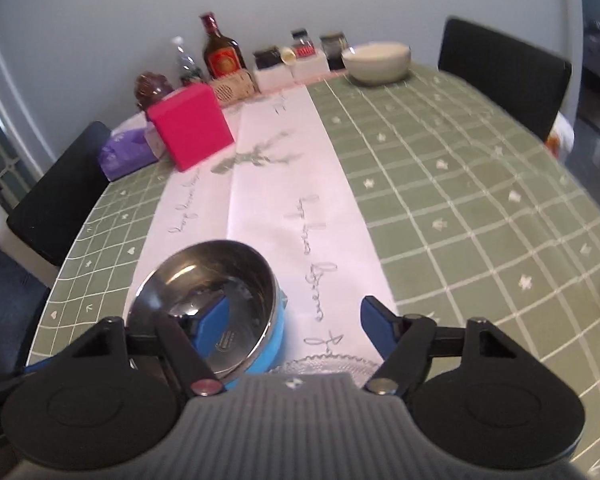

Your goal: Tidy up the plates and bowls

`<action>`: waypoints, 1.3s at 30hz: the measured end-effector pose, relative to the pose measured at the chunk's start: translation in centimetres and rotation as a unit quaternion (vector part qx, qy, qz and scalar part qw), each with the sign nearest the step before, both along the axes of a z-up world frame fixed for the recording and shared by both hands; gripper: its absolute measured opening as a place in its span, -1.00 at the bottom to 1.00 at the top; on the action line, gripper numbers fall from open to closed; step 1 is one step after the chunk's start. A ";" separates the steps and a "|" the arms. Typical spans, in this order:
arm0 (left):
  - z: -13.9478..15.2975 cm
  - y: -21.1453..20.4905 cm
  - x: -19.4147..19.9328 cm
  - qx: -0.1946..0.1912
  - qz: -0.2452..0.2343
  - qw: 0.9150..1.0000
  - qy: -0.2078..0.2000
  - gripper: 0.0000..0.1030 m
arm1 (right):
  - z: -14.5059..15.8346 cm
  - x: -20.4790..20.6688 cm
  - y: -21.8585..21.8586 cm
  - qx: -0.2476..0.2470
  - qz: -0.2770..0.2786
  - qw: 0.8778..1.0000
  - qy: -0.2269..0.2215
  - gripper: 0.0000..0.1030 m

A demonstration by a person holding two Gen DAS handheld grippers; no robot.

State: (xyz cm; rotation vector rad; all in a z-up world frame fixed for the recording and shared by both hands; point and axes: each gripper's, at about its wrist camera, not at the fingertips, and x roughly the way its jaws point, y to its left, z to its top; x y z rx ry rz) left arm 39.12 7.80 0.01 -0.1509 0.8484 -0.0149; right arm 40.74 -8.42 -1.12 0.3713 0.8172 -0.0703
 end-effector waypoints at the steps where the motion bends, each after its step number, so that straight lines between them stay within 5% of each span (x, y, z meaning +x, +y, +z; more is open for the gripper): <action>1: -0.5 0.0 0.4 -0.004 0.005 1.000 0.008 0.52 | -0.4 0.3 0.1 0.001 -0.001 1.000 -0.001 0.39; 7: -2.3 -0.6 1.7 -0.019 0.012 0.999 0.044 0.04 | -2.6 1.5 1.3 -0.027 -0.006 1.000 0.015 0.29; 11: -2.3 -1.0 2.1 -0.005 0.013 1.000 0.017 -0.41 | -3.8 2.1 1.9 -0.032 0.008 0.999 0.025 0.16; 16: -2.7 -2.0 2.4 0.025 -0.022 0.999 0.016 -0.73 | -4.1 2.2 1.8 0.015 0.028 0.999 0.012 -0.64; 26: -1.2 -2.3 1.6 0.049 -0.013 0.998 0.034 -0.76 | -3.5 1.9 1.7 0.040 0.014 0.999 0.016 -0.79; 39: 2.8 -0.7 -2.0 0.037 0.016 0.998 0.038 -0.72 | 1.3 -0.6 3.3 0.033 0.023 0.999 -0.006 -0.83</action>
